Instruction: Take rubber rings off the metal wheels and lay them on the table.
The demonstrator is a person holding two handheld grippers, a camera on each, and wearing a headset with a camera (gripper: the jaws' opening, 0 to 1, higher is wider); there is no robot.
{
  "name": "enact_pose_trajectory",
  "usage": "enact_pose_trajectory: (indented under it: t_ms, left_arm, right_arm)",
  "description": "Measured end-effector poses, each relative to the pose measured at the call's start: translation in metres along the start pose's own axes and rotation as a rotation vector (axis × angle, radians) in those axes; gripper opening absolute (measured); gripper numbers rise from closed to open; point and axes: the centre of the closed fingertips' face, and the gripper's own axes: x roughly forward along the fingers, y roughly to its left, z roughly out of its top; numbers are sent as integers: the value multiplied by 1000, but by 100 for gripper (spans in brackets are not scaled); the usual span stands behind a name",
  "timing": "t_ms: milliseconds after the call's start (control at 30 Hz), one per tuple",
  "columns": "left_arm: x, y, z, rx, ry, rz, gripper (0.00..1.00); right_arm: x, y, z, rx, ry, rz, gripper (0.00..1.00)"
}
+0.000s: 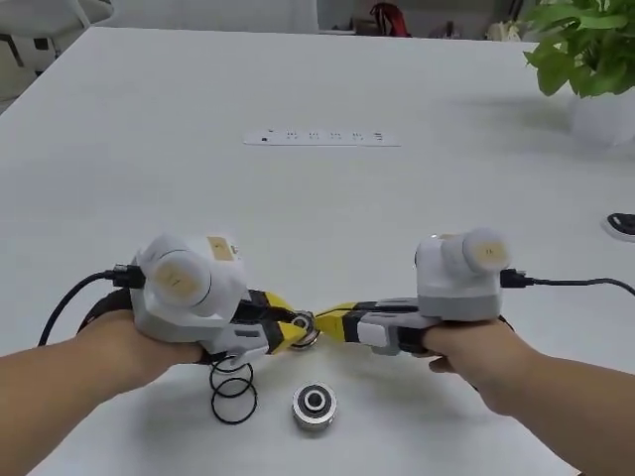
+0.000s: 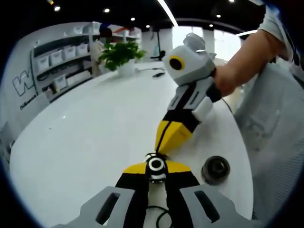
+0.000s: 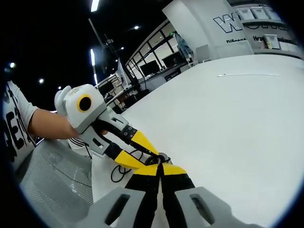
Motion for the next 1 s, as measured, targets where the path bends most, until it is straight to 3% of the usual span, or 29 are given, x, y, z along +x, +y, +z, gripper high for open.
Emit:
enact_pose_trajectory:
  t_ms: [1000]
  left_arm:
    - [-1, -2, 0, 8, 6, -4, 12]
  right_arm:
    - [1, 13, 1, 17, 5, 51, 0]
